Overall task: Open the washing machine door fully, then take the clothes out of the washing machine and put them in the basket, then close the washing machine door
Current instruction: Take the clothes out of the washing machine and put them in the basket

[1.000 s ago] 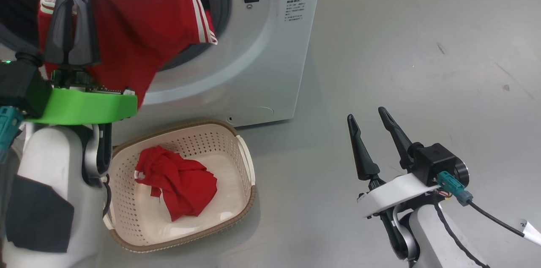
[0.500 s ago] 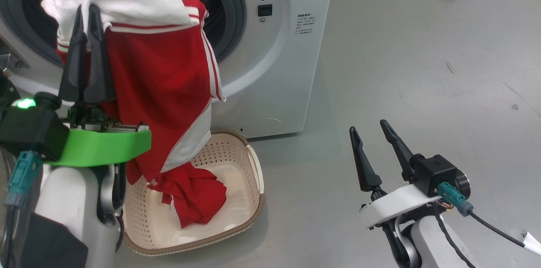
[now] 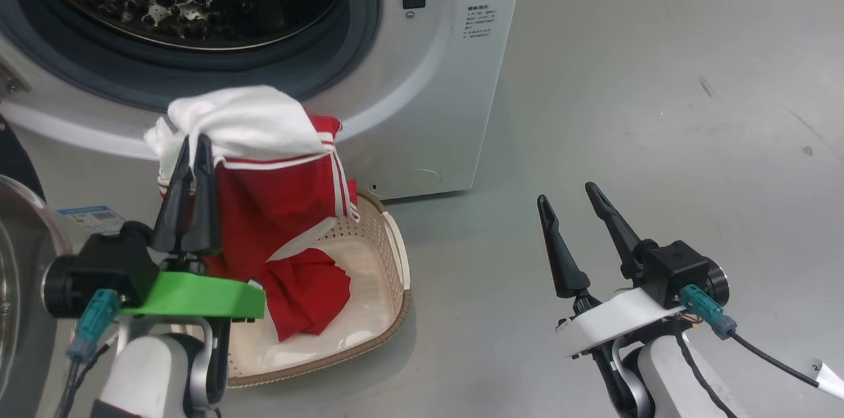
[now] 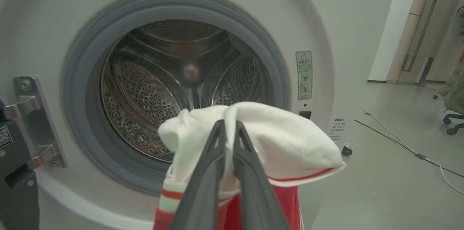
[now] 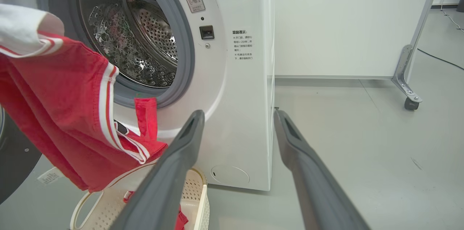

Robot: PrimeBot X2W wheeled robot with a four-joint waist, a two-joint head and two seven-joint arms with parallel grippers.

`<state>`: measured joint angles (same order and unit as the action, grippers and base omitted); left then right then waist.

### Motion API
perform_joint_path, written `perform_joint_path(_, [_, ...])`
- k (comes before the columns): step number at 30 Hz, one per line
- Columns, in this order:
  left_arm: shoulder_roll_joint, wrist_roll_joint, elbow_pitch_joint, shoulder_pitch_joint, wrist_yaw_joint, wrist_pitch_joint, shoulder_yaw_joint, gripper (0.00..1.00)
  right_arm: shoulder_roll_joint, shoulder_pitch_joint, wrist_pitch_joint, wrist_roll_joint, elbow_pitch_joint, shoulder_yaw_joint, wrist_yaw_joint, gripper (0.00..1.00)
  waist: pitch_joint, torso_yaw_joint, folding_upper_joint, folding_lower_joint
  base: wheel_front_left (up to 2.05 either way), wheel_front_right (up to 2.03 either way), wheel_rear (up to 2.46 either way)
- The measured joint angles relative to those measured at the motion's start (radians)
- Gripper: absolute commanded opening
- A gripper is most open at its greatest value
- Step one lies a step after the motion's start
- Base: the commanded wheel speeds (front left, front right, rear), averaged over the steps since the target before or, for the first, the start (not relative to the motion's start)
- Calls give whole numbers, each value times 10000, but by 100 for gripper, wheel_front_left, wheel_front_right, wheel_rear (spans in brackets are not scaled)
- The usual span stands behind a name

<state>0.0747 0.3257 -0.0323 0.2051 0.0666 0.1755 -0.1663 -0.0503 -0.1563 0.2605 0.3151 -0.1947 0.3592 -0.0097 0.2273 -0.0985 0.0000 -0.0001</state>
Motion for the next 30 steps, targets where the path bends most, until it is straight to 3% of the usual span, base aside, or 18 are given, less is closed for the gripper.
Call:
perform_joint_path(16, [-59,408,1563,-163,-42,-330,-301,0,0,-528,0,-12,784,127,12,100,1372,-274,0,0,0,0,0])
perform_joint_path(30, [345,437,4138,1507,-130,-1085,52,0,-8,-1431,0,127,1457,485,-31,100,3342,-817,0,0,0,0,0])
